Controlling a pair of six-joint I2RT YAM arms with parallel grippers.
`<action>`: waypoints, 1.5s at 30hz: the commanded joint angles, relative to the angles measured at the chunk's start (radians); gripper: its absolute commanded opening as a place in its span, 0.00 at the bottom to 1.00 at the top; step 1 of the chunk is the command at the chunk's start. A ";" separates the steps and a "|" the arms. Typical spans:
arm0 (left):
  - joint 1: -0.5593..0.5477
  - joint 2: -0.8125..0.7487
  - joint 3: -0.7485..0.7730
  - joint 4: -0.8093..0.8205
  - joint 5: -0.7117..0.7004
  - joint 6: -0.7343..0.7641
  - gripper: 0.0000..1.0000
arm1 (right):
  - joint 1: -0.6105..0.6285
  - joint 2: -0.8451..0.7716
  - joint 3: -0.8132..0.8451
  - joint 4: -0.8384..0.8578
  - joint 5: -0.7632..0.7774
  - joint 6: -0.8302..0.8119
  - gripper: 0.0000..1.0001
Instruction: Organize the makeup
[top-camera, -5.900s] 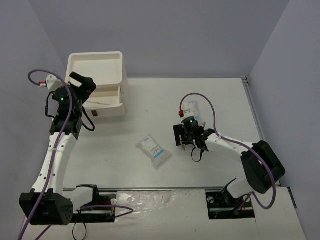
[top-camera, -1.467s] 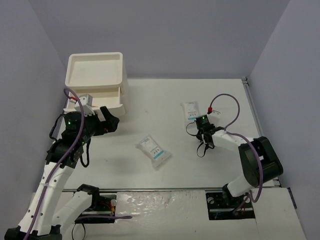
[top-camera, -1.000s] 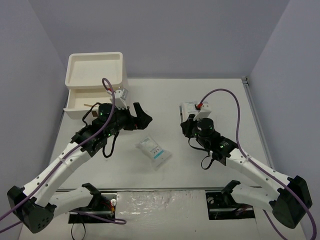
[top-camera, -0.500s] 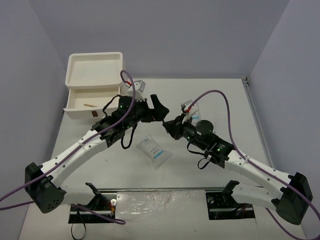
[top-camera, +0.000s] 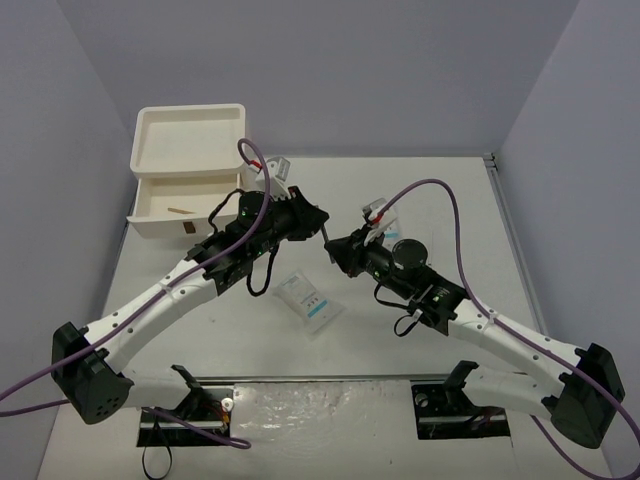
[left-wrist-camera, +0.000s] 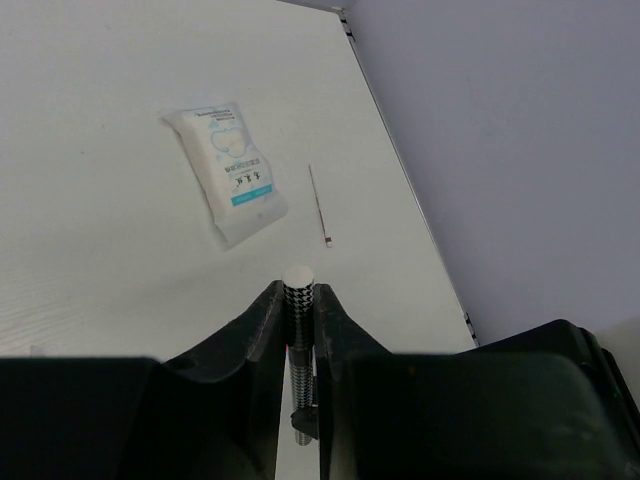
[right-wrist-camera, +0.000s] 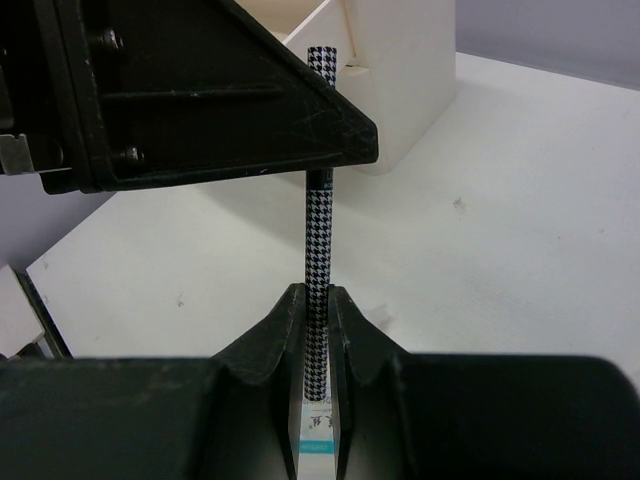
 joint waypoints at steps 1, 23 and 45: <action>-0.007 -0.013 0.015 0.110 0.001 -0.010 0.00 | 0.008 0.003 0.046 0.088 0.014 -0.016 0.30; 0.651 -0.185 -0.066 0.136 -0.099 -0.198 0.00 | -0.239 -0.155 -0.006 -0.289 0.359 0.055 0.99; 0.846 -0.118 0.051 -0.099 -0.053 0.033 0.92 | -0.464 0.008 -0.016 -0.433 0.390 0.151 0.99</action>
